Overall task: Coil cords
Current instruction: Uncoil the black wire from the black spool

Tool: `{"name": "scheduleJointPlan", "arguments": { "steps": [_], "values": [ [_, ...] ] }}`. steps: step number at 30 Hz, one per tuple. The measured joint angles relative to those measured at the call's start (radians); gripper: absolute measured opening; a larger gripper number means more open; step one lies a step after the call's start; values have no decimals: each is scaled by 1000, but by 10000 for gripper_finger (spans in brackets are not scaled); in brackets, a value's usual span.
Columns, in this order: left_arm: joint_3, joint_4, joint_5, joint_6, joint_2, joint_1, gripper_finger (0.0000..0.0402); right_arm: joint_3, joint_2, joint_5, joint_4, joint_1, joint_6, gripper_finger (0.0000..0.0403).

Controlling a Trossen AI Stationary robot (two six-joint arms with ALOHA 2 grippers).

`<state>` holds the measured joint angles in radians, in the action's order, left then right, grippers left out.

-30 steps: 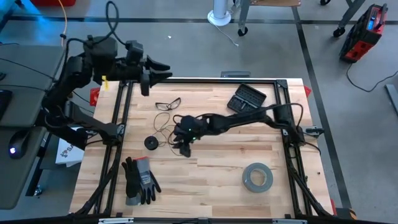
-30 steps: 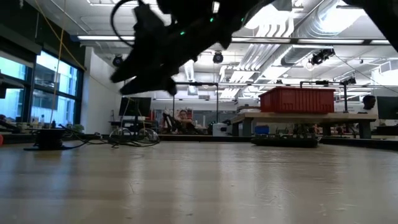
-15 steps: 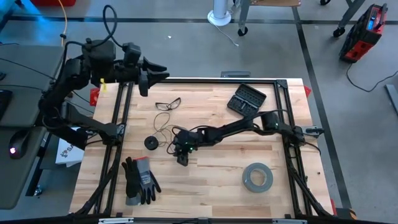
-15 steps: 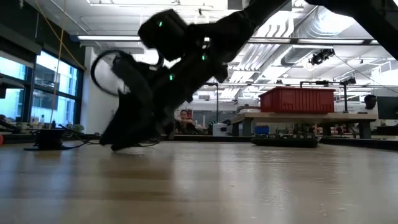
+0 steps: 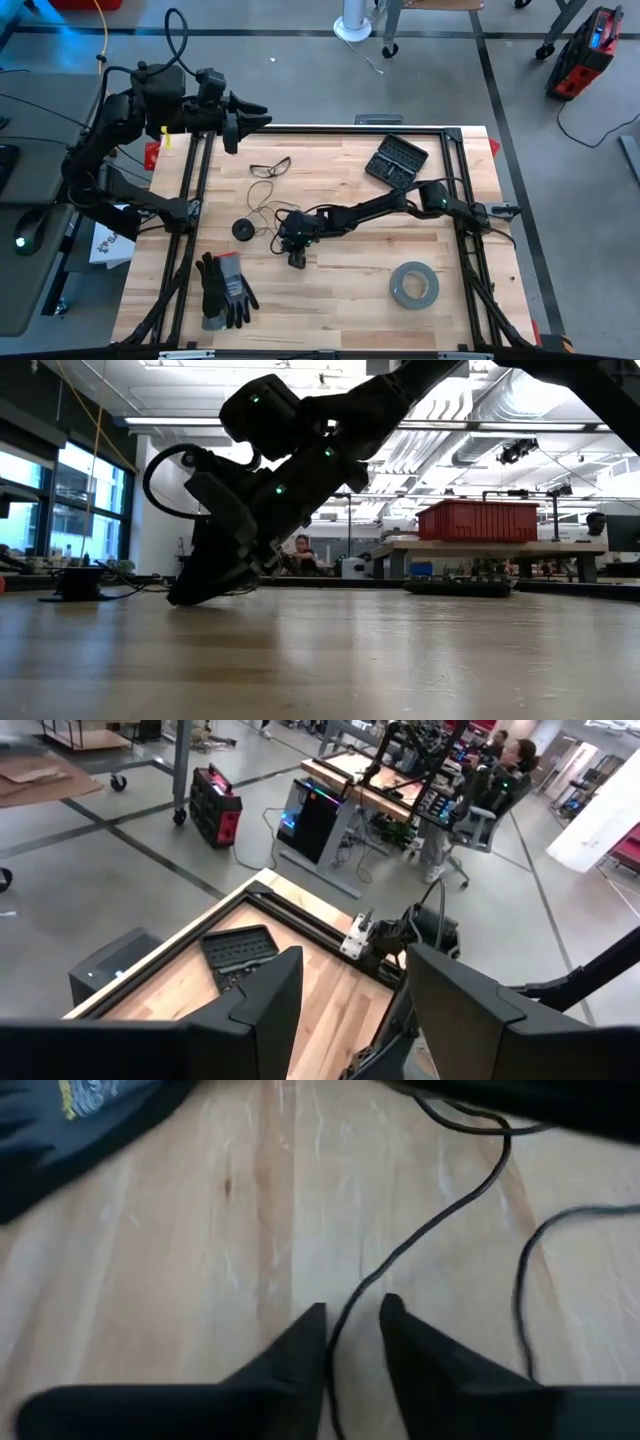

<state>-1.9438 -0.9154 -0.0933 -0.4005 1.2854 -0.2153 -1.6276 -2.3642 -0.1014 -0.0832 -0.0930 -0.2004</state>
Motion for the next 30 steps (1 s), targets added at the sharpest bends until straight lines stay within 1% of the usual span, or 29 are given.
{"name": "scheduleJointPlan", "arguments": {
  "steps": [2,3,4,8,13,15,19,21,24,30],
  "values": [
    [0,0,-6,-8,0,0,176,0,0,-7,-21,1,0,38],
    [0,0,-9,-9,0,0,176,0,1,-19,-24,1,0,20],
    [0,0,-11,-9,0,0,176,1,3,-30,-27,1,-1,11],
    [0,0,-19,-9,-1,0,176,4,25,-49,-57,1,-2,3],
    [0,2,-29,-1,-7,0,176,11,98,-85,-126,16,24,2],
    [0,16,-32,9,-11,0,176,11,156,-97,-167,27,68,1],
    [0,89,-44,24,-23,-7,173,7,278,-139,-234,64,157,1],
    [-1,135,-49,28,-28,-9,173,8,343,-143,-263,85,181,1],
    [-1,182,-48,42,-36,-14,173,8,454,-143,-274,120,199,0],
    [-1,215,-48,82,-40,-15,172,7,653,-131,-251,182,191,0]
  ]
}}
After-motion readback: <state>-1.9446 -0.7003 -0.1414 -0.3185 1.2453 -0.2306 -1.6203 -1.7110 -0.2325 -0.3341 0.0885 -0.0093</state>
